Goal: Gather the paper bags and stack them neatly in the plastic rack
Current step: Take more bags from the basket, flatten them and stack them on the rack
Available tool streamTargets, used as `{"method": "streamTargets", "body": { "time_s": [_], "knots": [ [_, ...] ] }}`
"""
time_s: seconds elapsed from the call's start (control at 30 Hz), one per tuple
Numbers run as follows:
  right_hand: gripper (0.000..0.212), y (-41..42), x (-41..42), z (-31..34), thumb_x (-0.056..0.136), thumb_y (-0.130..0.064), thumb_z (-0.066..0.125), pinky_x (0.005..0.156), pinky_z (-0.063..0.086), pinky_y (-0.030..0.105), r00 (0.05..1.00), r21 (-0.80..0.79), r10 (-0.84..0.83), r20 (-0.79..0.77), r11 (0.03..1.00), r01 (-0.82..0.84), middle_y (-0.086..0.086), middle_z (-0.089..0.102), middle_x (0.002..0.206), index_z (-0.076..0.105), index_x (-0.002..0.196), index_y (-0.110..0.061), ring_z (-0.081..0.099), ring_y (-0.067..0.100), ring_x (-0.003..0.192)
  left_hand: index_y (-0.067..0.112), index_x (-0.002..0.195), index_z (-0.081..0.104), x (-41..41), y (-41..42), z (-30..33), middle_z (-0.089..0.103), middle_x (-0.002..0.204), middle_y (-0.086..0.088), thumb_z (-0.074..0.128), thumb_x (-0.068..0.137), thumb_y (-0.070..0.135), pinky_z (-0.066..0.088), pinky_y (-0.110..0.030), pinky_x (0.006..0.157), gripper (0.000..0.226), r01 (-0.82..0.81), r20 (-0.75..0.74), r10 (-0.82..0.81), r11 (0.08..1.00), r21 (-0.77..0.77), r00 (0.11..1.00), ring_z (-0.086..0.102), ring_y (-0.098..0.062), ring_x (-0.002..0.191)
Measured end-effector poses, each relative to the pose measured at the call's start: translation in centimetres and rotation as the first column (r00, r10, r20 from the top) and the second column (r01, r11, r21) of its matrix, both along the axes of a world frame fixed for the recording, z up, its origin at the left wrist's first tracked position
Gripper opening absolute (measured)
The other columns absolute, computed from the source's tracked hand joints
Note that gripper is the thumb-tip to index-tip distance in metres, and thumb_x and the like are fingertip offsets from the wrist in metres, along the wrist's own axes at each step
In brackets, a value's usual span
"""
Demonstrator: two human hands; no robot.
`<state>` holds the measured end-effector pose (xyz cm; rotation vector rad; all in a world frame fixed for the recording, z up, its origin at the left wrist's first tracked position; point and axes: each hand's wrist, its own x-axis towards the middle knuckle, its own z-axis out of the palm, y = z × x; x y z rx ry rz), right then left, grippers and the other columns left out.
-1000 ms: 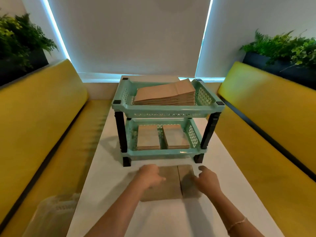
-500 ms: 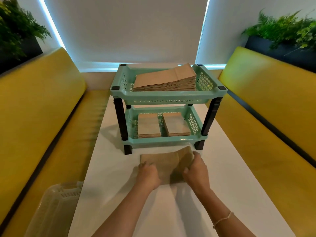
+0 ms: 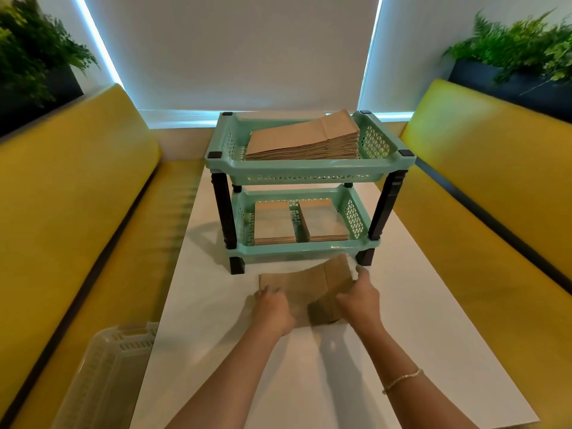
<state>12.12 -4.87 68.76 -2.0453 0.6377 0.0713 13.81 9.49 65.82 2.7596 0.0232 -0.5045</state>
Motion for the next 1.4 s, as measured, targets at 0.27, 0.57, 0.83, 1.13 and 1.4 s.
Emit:
{"method": "streamTargets", "body": {
  "time_s": [0.27, 0.57, 0.83, 1.13, 1.4],
  "knots": [
    [0.023, -5.1, -2.5, 0.9, 0.073, 0.010, 0.060, 0.083, 0.049, 0.040, 0.990, 0.471, 0.106, 0.098, 0.871, -0.140, 0.016, 0.066, 0.095, 0.066, 0.086, -0.008, 0.059, 0.030, 0.091, 0.018, 0.141, 0.027, -1.1, 2.7, 0.2, 0.047, 0.135, -0.003, 0.091, 0.049, 0.030, 0.041, -0.035, 0.103, 0.113, -0.313, 0.005, 0.454, 0.623, -0.717, 0.891, 0.046, -0.019, 0.122],
    [0.031, -4.2, -7.7, -3.3, 0.075, 0.013, 0.062, 0.070, 0.048, 0.028, 0.978, 0.445, -0.120, 0.172, 0.895, 0.031, 0.006, 0.070, 0.090, 0.068, 0.083, -0.016, 0.064, 0.024, 0.090, 0.023, 0.092, 0.064, -6.0, 1.7, -1.8, 0.070, 0.090, 0.003, 0.082, 0.060, -0.006, 0.054, -0.018, 0.074, 0.047, -0.215, -0.098, 0.369, 0.292, -0.932, 0.924, 0.066, -0.025, 0.099],
    [0.030, -4.3, -8.1, -1.0, 0.074, 0.011, 0.067, 0.077, 0.050, 0.034, 0.951, 0.480, -0.153, 0.270, 0.877, 0.005, 0.006, 0.069, 0.093, 0.065, 0.091, -0.015, 0.063, 0.021, 0.087, 0.019, 0.105, 0.062, -6.8, 2.2, 0.1, 0.069, 0.098, 0.002, 0.083, 0.065, 0.006, 0.050, -0.021, 0.080, 0.047, -0.181, -0.024, 0.391, 0.369, -0.912, 0.920, 0.064, -0.012, 0.092],
    [0.027, -5.2, -8.7, -0.4, 0.075, 0.009, 0.066, 0.064, 0.048, 0.028, 0.962, 0.362, -0.060, 0.267, 0.931, -0.042, 0.005, 0.062, 0.087, 0.061, 0.084, -0.016, 0.057, 0.023, 0.083, 0.016, 0.110, 0.067, -7.1, 4.4, 1.9, 0.069, 0.105, -0.001, 0.075, 0.077, 0.020, 0.043, -0.017, 0.072, 0.034, -0.088, 0.011, 0.117, 0.807, -0.584, 0.993, 0.061, -0.012, 0.089],
    [0.018, -3.6, -9.6, -0.5, 0.067, 0.017, 0.069, 0.064, 0.057, 0.026, 0.966, 0.430, 0.046, 0.253, 0.889, -0.155, 0.010, 0.067, 0.072, 0.063, 0.075, 0.002, 0.064, 0.026, 0.071, 0.020, 0.081, 0.067, -7.8, 2.1, 9.3, 0.071, 0.077, 0.009, 0.073, 0.075, 0.005, 0.053, -0.018, 0.075, 0.017, 0.021, 0.052, 0.177, 0.172, -0.985, 0.983, 0.065, -0.002, 0.078]
  ]
}}
